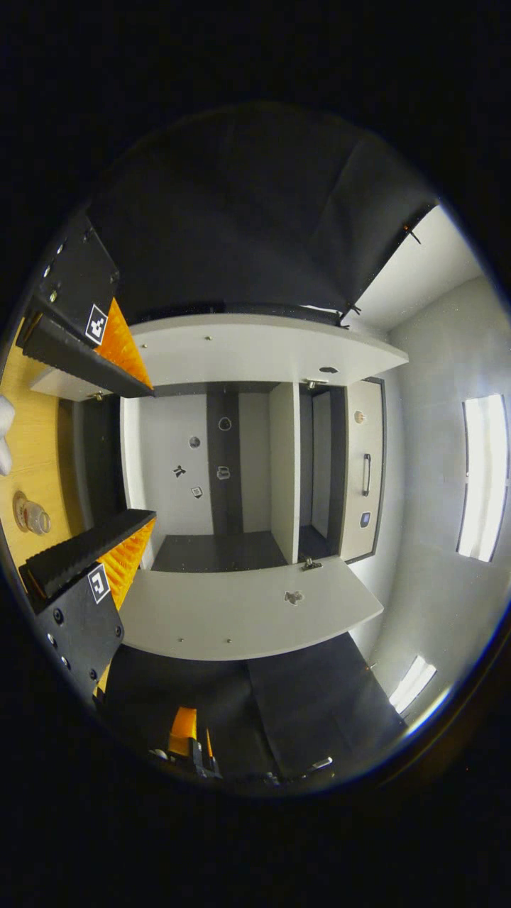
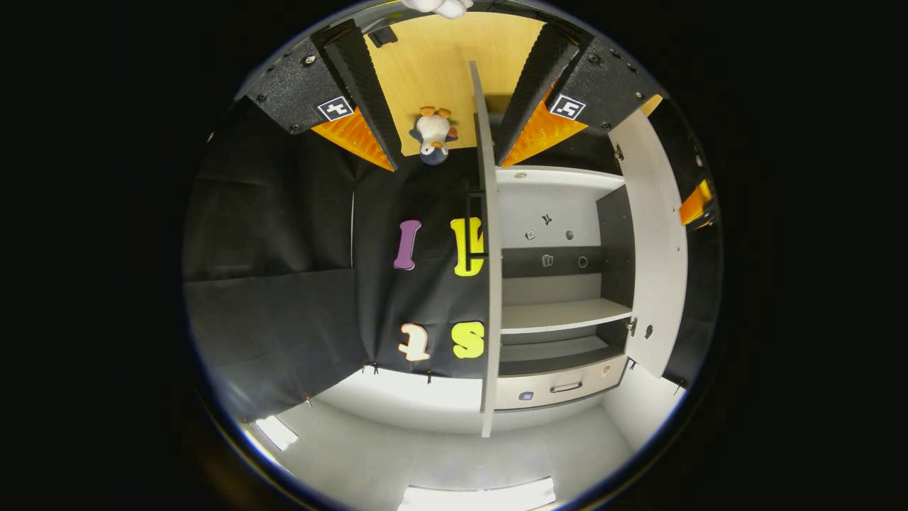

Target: Grasp the bottle in the cabinet with the left hand and place it on the coaster, then close the right door with the right hand and the left door with the left hand.

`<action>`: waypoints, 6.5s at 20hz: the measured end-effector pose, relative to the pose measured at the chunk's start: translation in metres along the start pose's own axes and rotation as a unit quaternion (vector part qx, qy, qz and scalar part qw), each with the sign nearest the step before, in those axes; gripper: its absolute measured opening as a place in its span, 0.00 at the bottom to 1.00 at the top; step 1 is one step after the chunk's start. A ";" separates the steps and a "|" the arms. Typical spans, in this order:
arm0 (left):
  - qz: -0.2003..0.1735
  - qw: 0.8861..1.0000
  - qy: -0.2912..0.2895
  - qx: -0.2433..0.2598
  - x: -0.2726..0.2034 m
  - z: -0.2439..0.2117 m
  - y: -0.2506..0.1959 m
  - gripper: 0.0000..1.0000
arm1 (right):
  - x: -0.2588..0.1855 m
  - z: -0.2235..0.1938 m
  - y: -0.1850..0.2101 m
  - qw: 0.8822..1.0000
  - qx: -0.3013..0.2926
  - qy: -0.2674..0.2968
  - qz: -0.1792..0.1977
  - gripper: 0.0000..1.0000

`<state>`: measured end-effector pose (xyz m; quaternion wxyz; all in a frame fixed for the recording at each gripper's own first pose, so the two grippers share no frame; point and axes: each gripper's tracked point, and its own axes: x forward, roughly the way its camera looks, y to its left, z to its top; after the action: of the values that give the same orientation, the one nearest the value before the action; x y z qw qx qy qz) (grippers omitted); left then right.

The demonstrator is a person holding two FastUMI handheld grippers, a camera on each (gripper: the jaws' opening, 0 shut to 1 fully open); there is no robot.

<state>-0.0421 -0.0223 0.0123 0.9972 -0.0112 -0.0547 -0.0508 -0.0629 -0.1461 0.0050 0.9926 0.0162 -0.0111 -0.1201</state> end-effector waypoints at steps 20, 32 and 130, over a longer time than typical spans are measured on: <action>0.098 0.994 0.048 -0.001 -0.041 -0.014 -0.005 0.96 | 0.175 0.052 -0.015 0.993 -0.015 -0.003 0.118 0.82; 0.141 0.988 0.066 0.013 -0.032 -0.010 -0.011 0.96 | 0.174 0.047 0.025 0.962 -0.030 0.078 0.258 0.81; -0.003 0.999 0.039 -0.015 0.103 -0.006 0.044 0.96 | 0.001 0.013 0.115 0.993 -0.013 0.036 0.114 0.81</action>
<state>0.0652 0.0112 0.0173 0.9981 -0.0237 -0.0155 -0.0553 -0.0353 -0.0350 0.0220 0.9997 0.0057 0.0244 -0.0057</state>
